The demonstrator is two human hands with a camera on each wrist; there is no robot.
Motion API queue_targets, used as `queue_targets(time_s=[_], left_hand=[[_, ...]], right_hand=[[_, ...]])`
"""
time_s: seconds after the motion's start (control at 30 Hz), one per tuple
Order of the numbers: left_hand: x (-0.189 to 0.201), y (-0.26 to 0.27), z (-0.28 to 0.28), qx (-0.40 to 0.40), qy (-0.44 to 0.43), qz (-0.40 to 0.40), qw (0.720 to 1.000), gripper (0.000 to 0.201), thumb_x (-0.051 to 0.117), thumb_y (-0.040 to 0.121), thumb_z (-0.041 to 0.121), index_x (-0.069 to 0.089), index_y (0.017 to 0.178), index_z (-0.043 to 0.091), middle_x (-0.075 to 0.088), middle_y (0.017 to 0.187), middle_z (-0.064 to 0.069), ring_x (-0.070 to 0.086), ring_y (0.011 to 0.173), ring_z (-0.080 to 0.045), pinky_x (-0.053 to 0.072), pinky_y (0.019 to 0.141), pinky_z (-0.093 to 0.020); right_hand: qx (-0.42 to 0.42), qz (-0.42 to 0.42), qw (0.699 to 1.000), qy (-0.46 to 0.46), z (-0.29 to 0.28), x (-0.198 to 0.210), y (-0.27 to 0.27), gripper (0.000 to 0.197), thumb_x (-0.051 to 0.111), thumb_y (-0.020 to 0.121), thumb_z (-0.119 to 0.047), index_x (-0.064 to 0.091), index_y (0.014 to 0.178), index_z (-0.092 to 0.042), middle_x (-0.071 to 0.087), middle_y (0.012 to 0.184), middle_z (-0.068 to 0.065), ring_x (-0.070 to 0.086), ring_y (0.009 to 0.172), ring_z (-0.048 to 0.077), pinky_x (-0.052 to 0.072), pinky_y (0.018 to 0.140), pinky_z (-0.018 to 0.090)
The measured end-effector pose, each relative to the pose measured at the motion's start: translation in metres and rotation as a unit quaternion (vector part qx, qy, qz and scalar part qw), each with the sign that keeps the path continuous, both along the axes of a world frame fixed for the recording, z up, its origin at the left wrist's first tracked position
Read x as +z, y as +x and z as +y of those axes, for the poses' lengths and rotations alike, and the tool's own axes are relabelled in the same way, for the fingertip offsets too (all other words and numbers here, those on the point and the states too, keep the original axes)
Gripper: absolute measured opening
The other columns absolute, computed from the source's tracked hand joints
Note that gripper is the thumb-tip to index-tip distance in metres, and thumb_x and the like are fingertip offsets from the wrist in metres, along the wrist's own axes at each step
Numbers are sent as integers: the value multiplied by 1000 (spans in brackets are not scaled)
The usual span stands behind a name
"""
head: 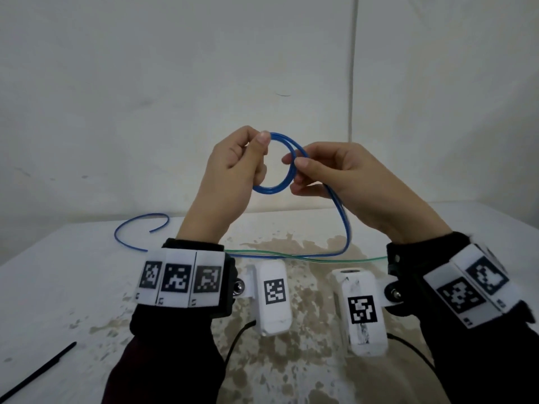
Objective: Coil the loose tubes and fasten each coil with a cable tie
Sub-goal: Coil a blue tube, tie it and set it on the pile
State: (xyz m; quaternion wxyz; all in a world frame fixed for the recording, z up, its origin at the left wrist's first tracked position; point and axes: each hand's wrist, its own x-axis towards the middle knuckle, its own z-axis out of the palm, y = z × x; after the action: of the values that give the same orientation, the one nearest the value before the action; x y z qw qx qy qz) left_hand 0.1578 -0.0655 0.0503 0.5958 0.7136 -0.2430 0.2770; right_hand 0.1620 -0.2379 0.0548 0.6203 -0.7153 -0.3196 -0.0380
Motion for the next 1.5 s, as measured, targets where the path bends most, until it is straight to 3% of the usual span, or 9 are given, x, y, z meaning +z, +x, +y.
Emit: queue_targets(time_s=[0.2, 0.47, 0.6, 0.73, 0.83, 1.0, 1.13, 1.27, 1.5], left_hand=[[0, 0, -5, 5, -12, 7, 1000, 33, 42, 102, 19, 41, 69, 13, 29, 54, 10, 26, 46, -7, 26, 49, -18], [2, -4, -11, 33, -59, -26, 997, 32, 42, 102, 20, 42, 70, 14, 29, 53, 8, 25, 47, -8, 29, 50, -24], [2, -7, -27, 24, -111, -42, 993, 31, 38, 103, 18, 39, 72, 13, 30, 51, 12, 26, 47, -7, 32, 52, -26], [3, -8, -35, -81, -121, 11, 989, 31, 32, 104, 14, 34, 73, 13, 29, 53, 9, 27, 48, -10, 33, 51, -18], [4, -9, -34, -142, -73, 63, 985, 25, 31, 103, 14, 39, 81, 8, 32, 53, 2, 36, 47, -15, 38, 55, -20], [4, -13, -17, -185, 27, 168, 968, 33, 36, 101, 18, 50, 74, 5, 33, 53, -1, 41, 47, -16, 40, 54, -19], [3, -15, -14, -163, 59, 161, 972, 32, 37, 101, 18, 47, 74, 4, 31, 52, 5, 23, 48, -11, 27, 48, -16], [6, -14, -19, -93, -15, 73, 993, 32, 36, 103, 20, 45, 75, 6, 28, 49, 11, 19, 47, -9, 20, 49, -19], [6, -17, -30, -153, -25, 166, 974, 36, 38, 102, 19, 42, 67, 8, 27, 52, 3, 21, 45, -10, 22, 44, -18]], right_hand=[[-24, -16, 1000, -6, 0, 2, -2, 13, 59, 91, -9, 69, 99, -7, 71, 85, 8, 68, 76, 14, 55, 73, 21], [-15, 30, 999, 0, 6, 2, -7, 42, 36, 102, -33, 72, 96, -13, 41, 74, -1, 33, 59, 8, 28, 48, 17], [1, 50, 998, 29, 11, 2, -8, 43, 31, 103, -35, 61, 78, -17, 60, 79, -5, 51, 71, 8, 43, 62, 20], [37, 74, 991, 101, 3, 8, -4, 40, 28, 104, -30, 44, 70, -15, 46, 58, -6, 48, 69, 16, 47, 82, 29], [29, 71, 992, 97, -4, 8, 0, 41, 30, 104, -29, 41, 67, -14, 34, 53, -6, 37, 75, 28, 40, 79, 32], [18, 40, 999, -22, -10, 5, 2, 42, 35, 103, -29, 46, 65, -14, 35, 51, -11, 35, 54, 11, 37, 63, 21], [20, 35, 999, -37, -2, 3, -1, 42, 35, 103, -29, 53, 70, -11, 35, 55, -8, 34, 54, 11, 38, 62, 20], [53, 70, 995, 39, 1, 5, -1, 42, 31, 103, -32, 54, 76, -11, 46, 53, -5, 48, 63, 14, 50, 76, 25], [44, 62, 997, 10, -5, 4, 2, 45, 34, 103, -30, 49, 63, -16, 33, 47, -11, 37, 51, 10, 39, 63, 21]])
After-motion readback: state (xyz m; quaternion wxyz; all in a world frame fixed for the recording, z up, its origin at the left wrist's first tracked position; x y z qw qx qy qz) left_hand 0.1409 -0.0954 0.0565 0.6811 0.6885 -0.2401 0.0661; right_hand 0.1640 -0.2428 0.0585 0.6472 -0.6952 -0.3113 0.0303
